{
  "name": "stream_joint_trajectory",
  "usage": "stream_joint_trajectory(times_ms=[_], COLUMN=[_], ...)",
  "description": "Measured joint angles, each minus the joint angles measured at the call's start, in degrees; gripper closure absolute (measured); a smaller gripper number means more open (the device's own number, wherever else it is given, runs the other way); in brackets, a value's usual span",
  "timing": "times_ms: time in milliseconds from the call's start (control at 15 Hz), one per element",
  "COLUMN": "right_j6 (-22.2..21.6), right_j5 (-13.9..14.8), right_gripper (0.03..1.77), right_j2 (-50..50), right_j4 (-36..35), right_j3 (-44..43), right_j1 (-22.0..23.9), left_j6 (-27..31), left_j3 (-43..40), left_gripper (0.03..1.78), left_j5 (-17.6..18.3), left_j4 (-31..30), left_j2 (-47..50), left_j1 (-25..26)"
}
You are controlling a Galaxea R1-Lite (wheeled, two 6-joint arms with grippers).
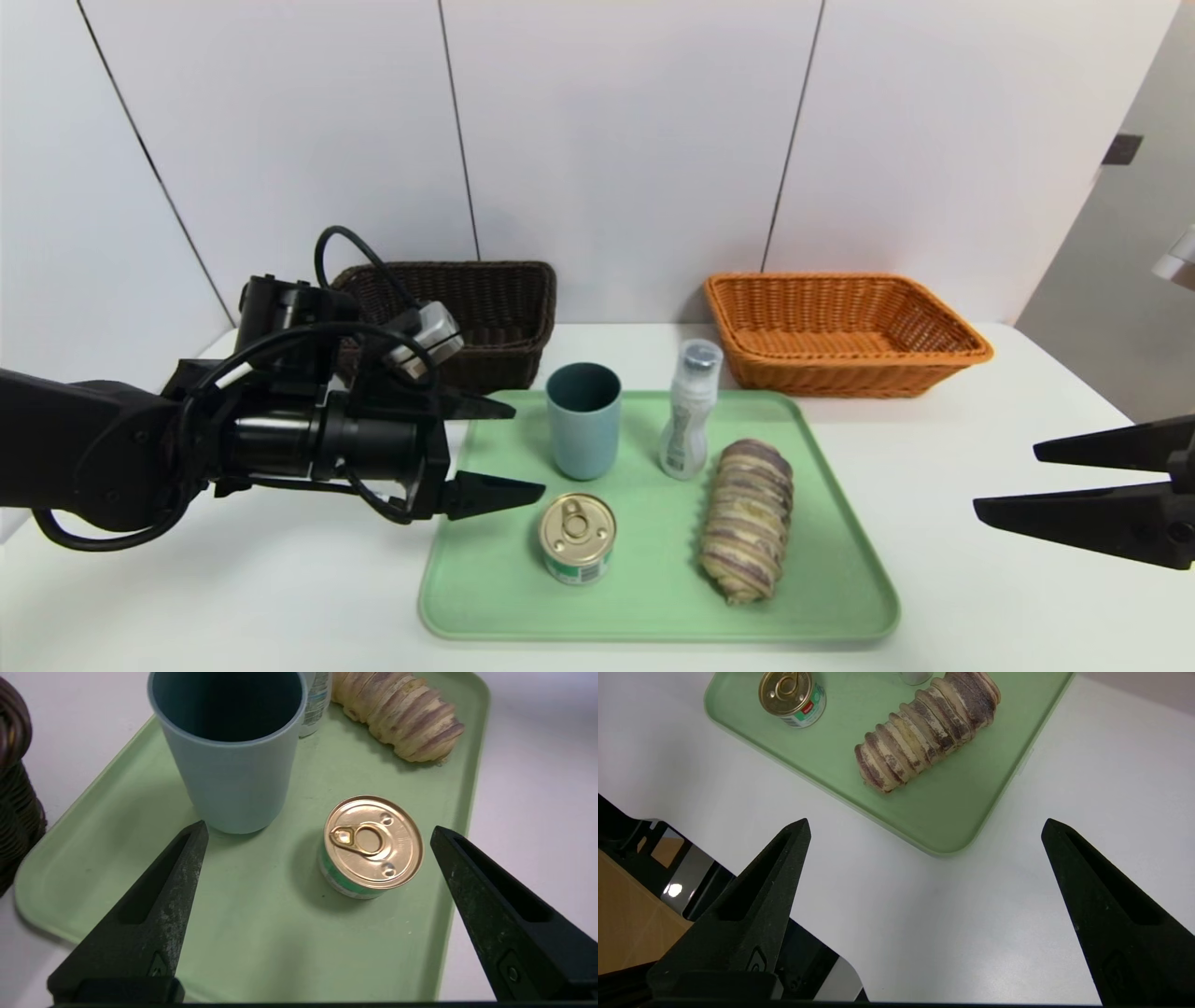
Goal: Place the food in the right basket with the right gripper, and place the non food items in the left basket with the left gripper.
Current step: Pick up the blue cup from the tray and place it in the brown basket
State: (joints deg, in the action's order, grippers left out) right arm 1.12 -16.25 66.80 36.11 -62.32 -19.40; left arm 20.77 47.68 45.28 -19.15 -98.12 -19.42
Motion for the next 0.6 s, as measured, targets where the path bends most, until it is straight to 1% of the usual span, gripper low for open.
stream_joint_trajectory(times_ms=[200, 467, 600], right_j6=[0.06, 0.09, 0.06], right_j5=[0.00, 0.11, 0.11], right_gripper=[0.09, 0.09, 0.09], right_j2=[-0.02, -0.16, -0.30], right_j4=[0.00, -0.01, -0.01], right_j3=[-0.02, -0.24, -0.27], right_j1=[0.00, 0.00, 0.00], left_j6=[-0.13, -0.82, -1.23], left_j3=[1.02, 1.55, 2.13], left_gripper=[0.12, 0.12, 0.12], left_j5=[-0.10, -0.27, -0.33], left_j4=[-1.24, -8.35, -9.09], left_j2=[-2.43, -6.51, -8.24], left_j1=[0.38, 0.35, 0.35])
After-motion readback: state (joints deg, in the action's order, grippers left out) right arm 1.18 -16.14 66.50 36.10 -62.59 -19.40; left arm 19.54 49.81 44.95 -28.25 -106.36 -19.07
